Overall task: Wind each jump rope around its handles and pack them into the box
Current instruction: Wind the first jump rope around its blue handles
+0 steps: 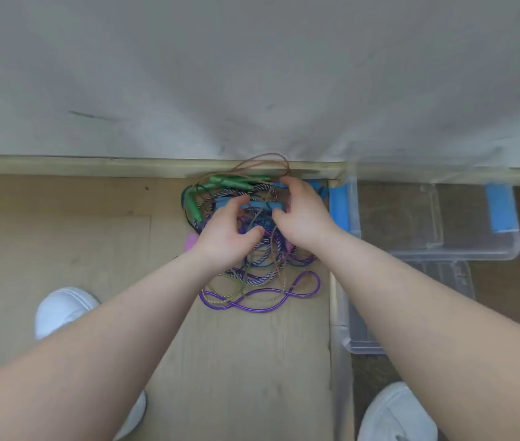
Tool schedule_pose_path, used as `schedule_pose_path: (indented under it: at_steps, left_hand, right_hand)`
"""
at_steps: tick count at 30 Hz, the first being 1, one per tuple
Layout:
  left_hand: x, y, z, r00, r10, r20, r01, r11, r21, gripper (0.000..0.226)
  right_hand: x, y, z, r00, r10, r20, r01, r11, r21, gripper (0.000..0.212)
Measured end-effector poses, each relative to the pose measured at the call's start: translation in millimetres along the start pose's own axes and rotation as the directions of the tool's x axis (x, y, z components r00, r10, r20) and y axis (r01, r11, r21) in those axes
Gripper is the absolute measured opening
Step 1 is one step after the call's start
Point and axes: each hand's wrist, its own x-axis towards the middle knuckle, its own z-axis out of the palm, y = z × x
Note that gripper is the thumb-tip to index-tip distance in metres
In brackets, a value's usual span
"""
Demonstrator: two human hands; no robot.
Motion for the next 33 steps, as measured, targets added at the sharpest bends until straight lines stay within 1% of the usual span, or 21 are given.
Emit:
schedule_pose_path:
  at_steps: [2, 4, 7, 9, 11, 12, 14, 17, 19, 21, 24, 25, 26, 28, 29, 30, 31, 32, 33]
  left_hand:
    - [4.2, -3.8, -4.3, 1.000, -0.006, -0.022, 0.006, 1.000, 0.005, 0.069]
    - [8.0, -11.3, -6.0, 0.999, -0.043, -0.007, 0.043, 0.998, 0.037, 0.070]
    - [13.4, -24.4, -4.9, 0.993, -0.091, 0.081, 0.085, 0.993, 0.077, 0.067]
    - [13.7, -31.9, -3.9, 0.988, -0.109, 0.113, 0.102, 0.993, 0.065, 0.059]
    - [13.2, -39.0, -3.4, 0.992, -0.102, 0.072, 0.099, 0.994, 0.047, 0.044]
    - [12.7, -41.4, -4.0, 0.995, -0.093, 0.046, 0.091, 0.995, 0.036, 0.038]
    - [10.1, -42.5, -7.6, 0.997, -0.070, 0.010, 0.070, 0.997, 0.024, 0.025]
    - [3.7, -38.6, -14.4, 0.998, -0.002, -0.068, 0.005, 0.999, 0.039, 0.020]
    - [-2.8, -29.3, -20.0, 0.990, 0.045, -0.131, -0.039, 0.998, 0.052, 0.019]
    - [-10.4, -17.2, -26.7, 0.985, 0.062, -0.164, -0.056, 0.998, 0.038, 0.016]
    - [-26.4, 1.9, -36.2, 0.989, 0.057, -0.134, -0.055, 0.998, 0.022, 0.013]
    - [-32.5, 8.9, -39.4, 0.989, 0.071, -0.126, -0.068, 0.997, 0.031, 0.014]
    - [-38.4, 15.8, -42.4, 0.987, 0.095, -0.126, -0.089, 0.995, 0.047, 0.021]
    - [-49.7, 31.4, -48.7, 0.976, 0.158, -0.152, -0.148, 0.986, 0.073, 0.042]
    - [-56.7, 41.5, -52.2, 0.970, 0.177, -0.166, -0.168, 0.984, 0.063, 0.049]
    - [-63.7, 51.8, -56.0, 0.967, 0.188, -0.174, -0.185, 0.982, 0.033, 0.051]
    - [-71.2, 62.4, -59.9, 0.964, 0.199, -0.175, -0.204, 0.979, -0.013, 0.047]
    - [-78.7, 71.9, -63.7, 0.961, 0.217, -0.171, -0.228, 0.972, -0.049, 0.037]
    - [-86.7, 81.2, -67.6, 0.956, 0.240, -0.168, -0.251, 0.967, -0.047, 0.025]
  right_hand:
    - [7.0, -1.0, -0.3, 1.000, 0.010, -0.006, -0.010, 0.997, -0.075, 0.066]
    - [14.4, 0.2, -0.7, 0.998, 0.069, 0.008, -0.067, 0.986, -0.155, 0.064]
    - [22.0, -1.2, 7.2, 0.989, 0.125, 0.073, -0.098, 0.948, -0.303, 0.062]
    - [19.4, -1.6, 12.7, 0.980, 0.170, 0.100, -0.122, 0.921, -0.369, 0.058]
    - [14.7, 4.3, 18.7, 0.978, 0.175, 0.116, -0.112, 0.901, -0.419, 0.046]
    - [11.2, 7.0, 21.3, 0.979, 0.169, 0.111, -0.109, 0.904, -0.414, 0.039]
    - [4.4, 8.5, 20.5, 0.984, 0.159, 0.075, -0.127, 0.937, -0.326, 0.028]
    - [-4.0, 5.4, 7.0, 0.983, 0.182, 0.021, -0.180, 0.981, -0.077, 0.020]
    - [-14.0, -1.8, -6.4, 0.983, 0.179, 0.036, -0.180, 0.983, 0.046, 0.019]
    - [-25.4, -11.1, -20.0, 0.988, 0.146, 0.059, -0.153, 0.979, 0.134, 0.017]
    - [-44.2, -27.4, -39.4, 0.982, 0.147, 0.121, -0.177, 0.939, 0.296, 0.011]
    - [-51.2, -33.7, -46.6, 0.980, 0.146, 0.134, -0.183, 0.927, 0.328, 0.015]
    - [-58.1, -39.8, -53.8, 0.980, 0.139, 0.141, -0.181, 0.919, 0.351, 0.020]
    - [-72.8, -53.3, -69.0, 0.982, 0.106, 0.155, -0.162, 0.898, 0.410, 0.023]
    - [-81.0, -61.4, -77.1, 0.982, 0.089, 0.167, -0.153, 0.890, 0.430, 0.023]
    - [-88.9, -69.3, -85.2, 0.982, 0.077, 0.175, -0.147, 0.890, 0.432, 0.023]
    - [-97.5, -77.7, -93.6, 0.982, 0.071, 0.177, -0.141, 0.895, 0.423, 0.022]
    - [-106.1, -85.9, -102.2, 0.982, 0.064, 0.176, -0.134, 0.897, 0.421, 0.022]
    - [-113.9, -92.6, -109.9, 0.982, 0.057, 0.182, -0.132, 0.893, 0.430, 0.022]
